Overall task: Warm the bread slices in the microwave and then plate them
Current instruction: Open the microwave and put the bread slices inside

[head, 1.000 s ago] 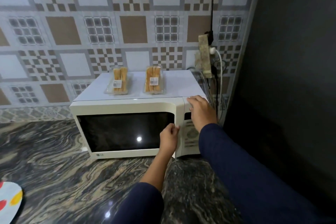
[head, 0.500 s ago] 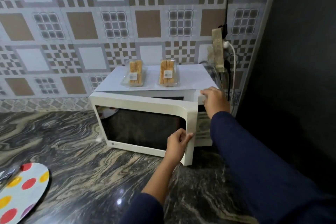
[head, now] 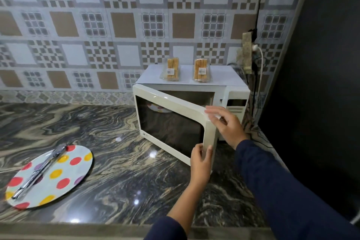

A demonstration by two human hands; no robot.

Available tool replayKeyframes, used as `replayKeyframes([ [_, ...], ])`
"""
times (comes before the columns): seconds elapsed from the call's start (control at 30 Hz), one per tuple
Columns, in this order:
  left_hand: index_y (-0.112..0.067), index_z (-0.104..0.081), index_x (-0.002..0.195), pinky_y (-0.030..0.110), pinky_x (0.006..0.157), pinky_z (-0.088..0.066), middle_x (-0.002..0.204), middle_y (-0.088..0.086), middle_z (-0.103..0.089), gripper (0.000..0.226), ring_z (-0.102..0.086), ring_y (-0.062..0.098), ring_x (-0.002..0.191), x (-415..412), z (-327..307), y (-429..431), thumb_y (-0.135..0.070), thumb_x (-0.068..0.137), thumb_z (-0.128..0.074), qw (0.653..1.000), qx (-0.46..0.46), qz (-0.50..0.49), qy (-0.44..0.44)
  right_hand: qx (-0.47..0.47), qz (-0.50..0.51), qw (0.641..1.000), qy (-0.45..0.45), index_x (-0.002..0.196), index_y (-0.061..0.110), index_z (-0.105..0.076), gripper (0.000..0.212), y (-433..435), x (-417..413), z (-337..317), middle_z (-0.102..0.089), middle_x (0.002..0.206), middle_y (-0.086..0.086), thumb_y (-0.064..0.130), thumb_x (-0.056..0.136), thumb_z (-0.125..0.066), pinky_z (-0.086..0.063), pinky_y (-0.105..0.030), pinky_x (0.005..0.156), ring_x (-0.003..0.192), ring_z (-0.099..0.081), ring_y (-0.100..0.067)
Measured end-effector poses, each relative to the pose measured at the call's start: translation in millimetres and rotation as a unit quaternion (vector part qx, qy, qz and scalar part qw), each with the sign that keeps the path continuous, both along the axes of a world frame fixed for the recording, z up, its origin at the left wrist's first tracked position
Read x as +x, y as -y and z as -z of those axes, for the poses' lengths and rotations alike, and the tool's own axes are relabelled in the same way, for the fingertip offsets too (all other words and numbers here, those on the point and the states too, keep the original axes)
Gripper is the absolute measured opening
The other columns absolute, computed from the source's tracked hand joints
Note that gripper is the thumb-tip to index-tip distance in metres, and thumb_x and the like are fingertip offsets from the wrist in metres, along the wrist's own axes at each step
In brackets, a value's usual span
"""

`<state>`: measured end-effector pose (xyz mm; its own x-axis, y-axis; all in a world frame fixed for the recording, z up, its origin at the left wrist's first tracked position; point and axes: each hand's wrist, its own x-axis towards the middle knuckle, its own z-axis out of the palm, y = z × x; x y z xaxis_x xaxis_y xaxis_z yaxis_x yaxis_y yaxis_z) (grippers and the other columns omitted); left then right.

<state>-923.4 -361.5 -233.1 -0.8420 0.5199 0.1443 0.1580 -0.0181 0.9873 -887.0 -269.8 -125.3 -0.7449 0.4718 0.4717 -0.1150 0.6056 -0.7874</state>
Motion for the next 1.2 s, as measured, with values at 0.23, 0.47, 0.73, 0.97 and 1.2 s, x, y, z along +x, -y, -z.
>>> replayKeyframes([
  [0.23, -0.014, -0.049, 0.103, 0.023, 0.083, -0.038, 0.1, 0.002, -0.044, 0.025, -0.045, 0.008, 0.093, 17, 17, 67, -0.036, 0.097, -0.04, 0.996, -0.003, -0.064, -0.063, 0.048, -0.001, 0.998, -0.038, 0.109, 0.015, -0.068, 0.026, 67, 12, 19, -0.058, 0.124, 0.011, 0.024, 0.085, -0.062, -0.045, -0.026, 0.101, 0.112, -0.051, 0.011],
  [0.47, -0.012, -0.044, 0.111, 0.021, 0.077, -0.039, 0.1, 0.001, -0.041, 0.081, -0.046, 0.007, 0.088, 16, 30, 136, -0.079, 0.077, -0.013, 0.983, 0.056, -0.175, -0.016, 0.128, -0.043, 0.985, -0.105, 0.11, 0.014, -0.067, 0.036, 147, -5, 31, -0.059, 0.121, 0.007, 0.036, 0.081, -0.064, -0.055, -0.034, 0.087, 0.113, -0.054, -0.003],
  [0.73, -0.02, -0.043, 0.132, 0.012, 0.093, -0.03, 0.12, -0.017, -0.046, 0.05, -0.041, -0.013, 0.109, -21, 17, 211, -0.047, 0.097, -0.02, 0.964, 0.062, -0.256, 0.04, 0.145, -0.053, 0.981, -0.113, 0.112, 0.011, -0.067, 0.036, 228, -49, 38, -0.063, 0.12, -0.005, 0.033, 0.084, -0.062, -0.043, -0.024, 0.1, 0.11, -0.058, -0.019],
  [0.97, -0.014, -0.039, 0.141, 0.029, 0.11, -0.025, 0.146, 0.009, -0.041, 0.054, -0.034, 0.022, 0.137, -59, 27, 262, -0.044, 0.099, -0.023, 0.949, -0.015, -0.301, 0.09, 0.188, -0.054, 0.98, -0.036, 0.128, 0.011, -0.054, 0.053, 284, -84, 38, -0.05, 0.134, -0.01, 0.014, 0.078, -0.068, -0.031, -0.03, 0.106, 0.118, -0.047, -0.032],
  [1.2, -0.013, -0.04, 0.14, 0.024, 0.104, -0.026, 0.145, 0.01, -0.042, 0.053, -0.035, 0.023, 0.136, -83, 17, 288, -0.042, 0.1, -0.021, 0.949, -0.029, -0.292, 0.112, 0.215, -0.047, 0.976, 0.01, 0.137, 0.011, -0.042, 0.065, 315, -105, 37, -0.036, 0.145, -0.01, 0.01, 0.076, -0.066, -0.025, -0.031, 0.11, 0.125, -0.035, -0.033],
])
